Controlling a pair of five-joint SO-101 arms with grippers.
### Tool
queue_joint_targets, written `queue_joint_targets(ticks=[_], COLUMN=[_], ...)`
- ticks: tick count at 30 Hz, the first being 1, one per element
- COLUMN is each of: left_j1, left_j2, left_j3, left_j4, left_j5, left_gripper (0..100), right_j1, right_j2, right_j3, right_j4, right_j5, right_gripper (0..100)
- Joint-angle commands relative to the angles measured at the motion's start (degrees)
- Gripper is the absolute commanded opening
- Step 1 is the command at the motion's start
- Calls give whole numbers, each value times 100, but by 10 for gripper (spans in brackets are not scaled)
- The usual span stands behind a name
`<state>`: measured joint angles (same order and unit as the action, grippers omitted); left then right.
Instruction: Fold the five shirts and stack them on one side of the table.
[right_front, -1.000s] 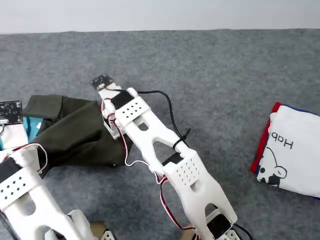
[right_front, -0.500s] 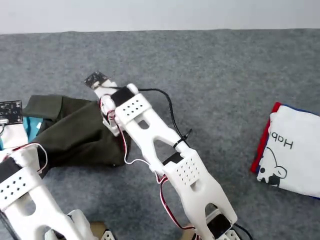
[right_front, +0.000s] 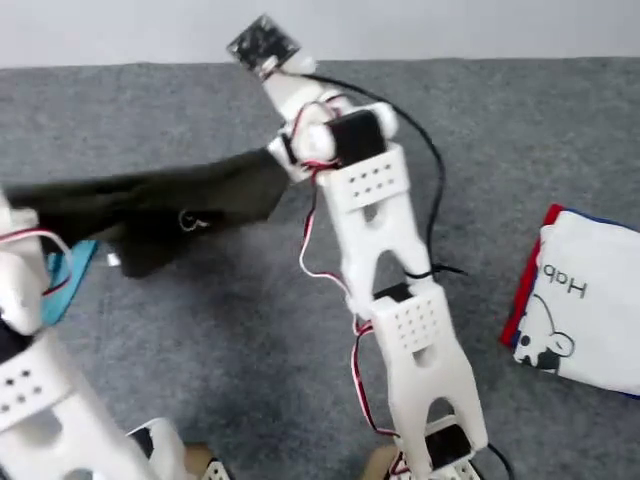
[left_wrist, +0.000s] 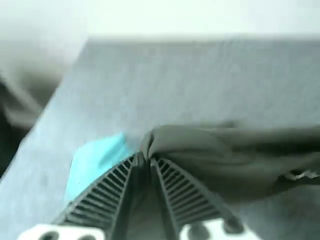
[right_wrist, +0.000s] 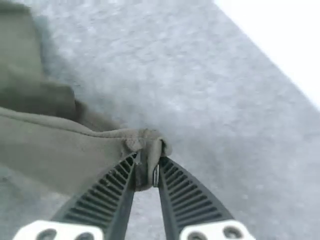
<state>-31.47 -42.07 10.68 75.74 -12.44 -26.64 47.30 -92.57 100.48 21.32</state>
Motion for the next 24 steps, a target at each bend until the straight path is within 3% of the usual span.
queue_joint_targets(ticks=[1, 8, 24], left_j1=[782, 1591, 1582], left_j2=[-44, -35, -44], left_j3=[-1015, -1771, -3116], left_j4=[97, 62, 70], left_j5=[132, 114, 97], left_gripper=[6, 6, 6], right_j1=[110, 154, 998], right_j2=[-1024, -1877, -3582], right_j3=[-343, -352, -352], right_j4=[145, 163, 145], right_j5=[123, 343, 1064], right_gripper=[11, 11, 11])
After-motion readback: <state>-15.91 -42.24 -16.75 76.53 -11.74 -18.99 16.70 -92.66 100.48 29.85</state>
